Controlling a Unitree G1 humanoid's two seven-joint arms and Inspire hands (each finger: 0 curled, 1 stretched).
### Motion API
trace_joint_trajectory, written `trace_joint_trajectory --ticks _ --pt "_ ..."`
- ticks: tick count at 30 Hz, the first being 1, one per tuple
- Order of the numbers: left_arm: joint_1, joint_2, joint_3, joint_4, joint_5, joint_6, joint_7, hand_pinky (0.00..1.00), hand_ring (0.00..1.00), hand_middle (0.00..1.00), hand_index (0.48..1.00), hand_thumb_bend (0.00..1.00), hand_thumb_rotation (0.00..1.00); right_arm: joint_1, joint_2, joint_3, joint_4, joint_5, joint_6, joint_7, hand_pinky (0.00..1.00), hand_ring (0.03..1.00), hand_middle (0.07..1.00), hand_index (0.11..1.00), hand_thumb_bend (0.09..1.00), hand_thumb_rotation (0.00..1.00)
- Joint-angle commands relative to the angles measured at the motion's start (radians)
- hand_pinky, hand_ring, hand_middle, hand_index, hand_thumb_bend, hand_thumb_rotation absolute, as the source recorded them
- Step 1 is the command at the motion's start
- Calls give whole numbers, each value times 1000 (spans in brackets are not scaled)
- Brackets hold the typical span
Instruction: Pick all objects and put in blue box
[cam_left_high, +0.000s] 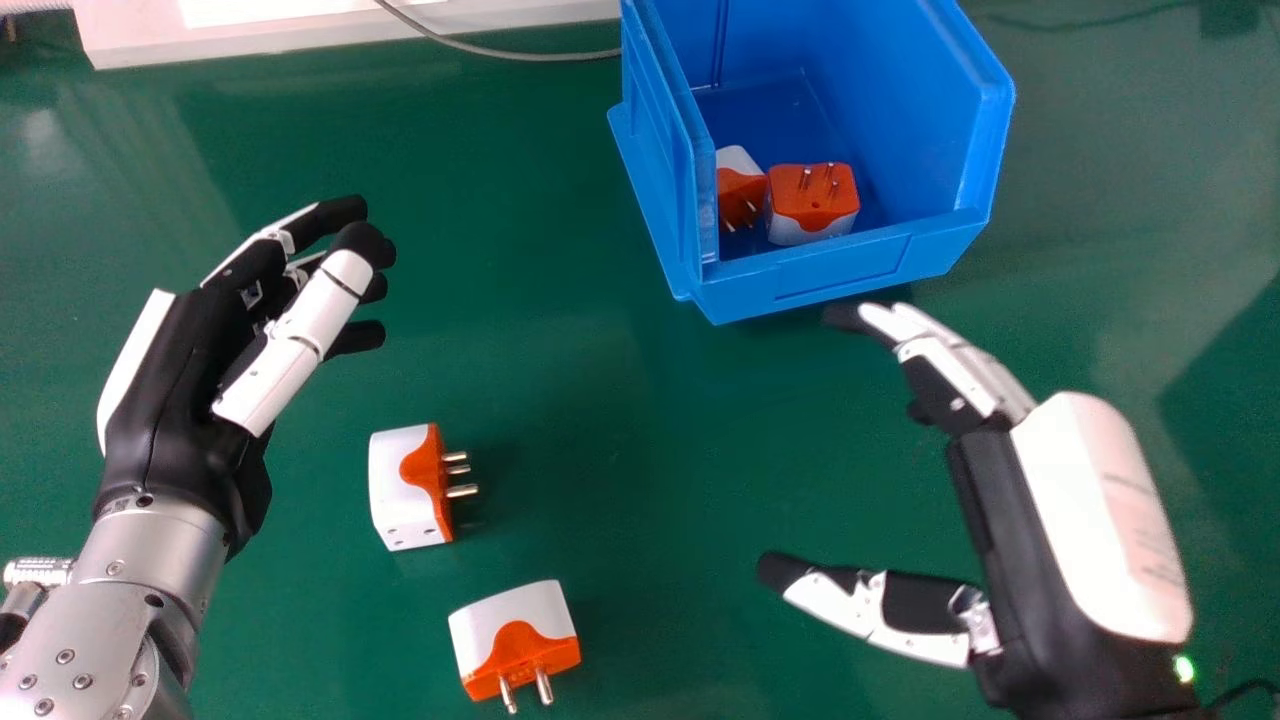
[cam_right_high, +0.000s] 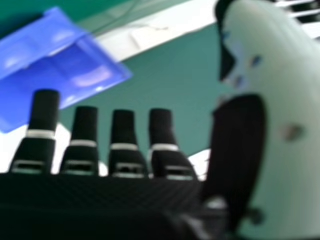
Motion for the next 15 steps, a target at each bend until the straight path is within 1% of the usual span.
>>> trace_joint_trajectory --ticks 1,4,7,11,15 --pt "7 -6 -3 -6 10 -37 3 744 803 779 814 554 565 -1 -10 8 12 -1 -37 7 660 822 849 799 556 0" --pt "17 -11 -5 -3 13 -56 3 742 802 779 813 552 563 -19 -18 18 40 1 -56 24 665 825 852 799 556 0" --pt "25 -16 -7 8 16 -78 2 739 800 777 811 554 563 -36 -17 39 57 -11 -54 51 674 830 855 799 558 0" --pt "31 -22 -8 24 19 -104 -1 736 798 776 810 563 566 -73 -15 80 98 -6 -54 97 674 829 853 800 555 0" --pt "34 -24 -9 33 20 -122 -3 734 796 775 808 563 567 -120 -17 109 150 8 -57 140 673 819 849 803 544 0"
